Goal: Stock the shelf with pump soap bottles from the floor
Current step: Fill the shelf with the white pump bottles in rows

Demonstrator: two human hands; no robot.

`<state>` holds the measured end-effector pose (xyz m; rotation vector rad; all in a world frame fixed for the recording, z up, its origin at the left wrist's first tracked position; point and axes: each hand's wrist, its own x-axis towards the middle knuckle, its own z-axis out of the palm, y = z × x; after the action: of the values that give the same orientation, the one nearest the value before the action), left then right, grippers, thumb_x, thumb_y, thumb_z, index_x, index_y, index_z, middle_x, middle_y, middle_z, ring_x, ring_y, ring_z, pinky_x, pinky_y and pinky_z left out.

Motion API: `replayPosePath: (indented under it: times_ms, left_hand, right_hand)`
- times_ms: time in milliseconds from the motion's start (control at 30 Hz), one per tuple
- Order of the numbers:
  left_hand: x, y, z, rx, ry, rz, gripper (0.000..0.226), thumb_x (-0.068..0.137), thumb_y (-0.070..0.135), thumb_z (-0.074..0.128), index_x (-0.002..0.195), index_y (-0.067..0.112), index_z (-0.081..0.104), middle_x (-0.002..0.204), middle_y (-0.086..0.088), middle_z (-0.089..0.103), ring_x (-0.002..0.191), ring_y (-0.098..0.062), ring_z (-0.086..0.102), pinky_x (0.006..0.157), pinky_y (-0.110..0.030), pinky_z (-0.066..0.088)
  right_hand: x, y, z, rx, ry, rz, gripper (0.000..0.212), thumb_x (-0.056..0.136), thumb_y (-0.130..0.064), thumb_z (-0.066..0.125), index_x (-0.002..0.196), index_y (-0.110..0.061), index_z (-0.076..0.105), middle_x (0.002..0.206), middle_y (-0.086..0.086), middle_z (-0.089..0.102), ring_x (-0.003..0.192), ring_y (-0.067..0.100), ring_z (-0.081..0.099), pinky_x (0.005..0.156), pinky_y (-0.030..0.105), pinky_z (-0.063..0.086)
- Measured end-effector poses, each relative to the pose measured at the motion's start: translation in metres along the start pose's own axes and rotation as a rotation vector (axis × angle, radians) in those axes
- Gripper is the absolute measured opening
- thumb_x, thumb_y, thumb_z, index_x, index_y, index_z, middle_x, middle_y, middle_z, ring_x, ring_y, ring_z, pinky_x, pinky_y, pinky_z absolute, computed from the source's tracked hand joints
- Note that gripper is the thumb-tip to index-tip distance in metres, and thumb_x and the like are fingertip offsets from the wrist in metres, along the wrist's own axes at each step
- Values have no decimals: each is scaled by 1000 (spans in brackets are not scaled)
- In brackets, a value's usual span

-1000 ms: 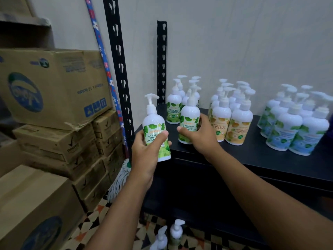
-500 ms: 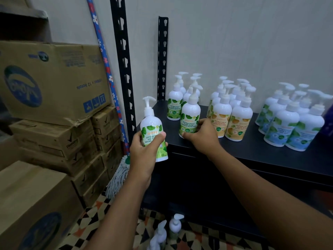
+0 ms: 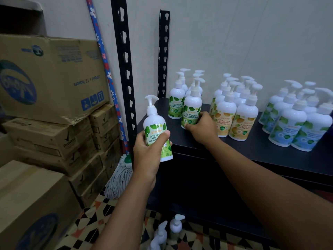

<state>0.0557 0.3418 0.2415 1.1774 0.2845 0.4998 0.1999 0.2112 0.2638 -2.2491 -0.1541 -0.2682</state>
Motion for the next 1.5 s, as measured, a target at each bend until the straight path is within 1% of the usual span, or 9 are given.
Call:
replayPosePath:
  times_ms: [400,533,667,800,900,1033,1167,1333,1500]
  left_hand:
    - [-4,-1,4,34,-9,-1,45,74,29,88,112,22,65,95,-6,76,90,-31,76,78,-54,63]
    - [-6,1,3,73,4,19,58,59,47,86,110,27,68,101,-7,76,93,-30,75,83,-57,61]
    - [-15,0,4,126,-25,43,54,60,49,84,109,32,68,100,-1,76,93,-25,75,84,-55,61]
    - [-22,2,9,181,-67,92,53,62,50,83,109,33,68,99,0,76,92,-24,74,83,-52,62]
    - [-15,7,15,198,-58,144,51,65,47,83,111,31,69,99,0,76,91,-22,74,81,-47,62]
    - [7,17,21,284,-68,243,38,82,26,84,117,24,69,98,3,77,89,-13,74,75,-29,60]
    - [38,18,26,372,-93,279,43,81,25,86,120,21,67,99,7,77,90,-7,73,73,-18,56]
    - [66,2,23,484,-133,281,61,71,38,90,124,28,61,114,10,73,105,-7,70,93,-38,59]
    - [70,0,17,636,-141,281,82,61,42,95,130,29,52,127,10,61,114,-7,63,98,-34,54]
  right_hand:
    - [-20,-1,-5,-120,-60,-40,65,79,-38,82,127,-6,53,127,14,59,117,31,58,97,42,51]
    - [-38,6,-15,-410,-184,-128,63,97,-49,56,138,-2,46,141,18,49,131,33,46,107,42,40]
    - [-50,12,-20,-610,-310,-175,73,106,-54,27,154,1,31,164,20,27,153,32,19,123,41,16]
    - [-57,15,-16,-649,-281,-207,75,105,-57,17,160,-6,23,168,16,18,156,28,14,125,43,13]
    - [-62,17,-13,-687,-251,-221,74,105,-58,14,161,-11,22,169,14,17,157,26,12,125,45,11]
    - [-65,18,-11,-707,-207,-227,72,104,-57,13,160,-14,25,168,12,19,156,24,13,124,48,15]
    - [-65,20,-8,-720,-191,-212,71,104,-57,13,160,-17,26,169,9,20,156,23,14,122,50,17]
    - [-65,19,-7,-724,-181,-202,71,103,-57,12,160,-18,26,169,9,20,156,23,13,122,51,16]
    - [-66,19,-7,-732,-170,-205,70,103,-56,13,160,-17,27,168,9,21,156,23,14,121,51,17]
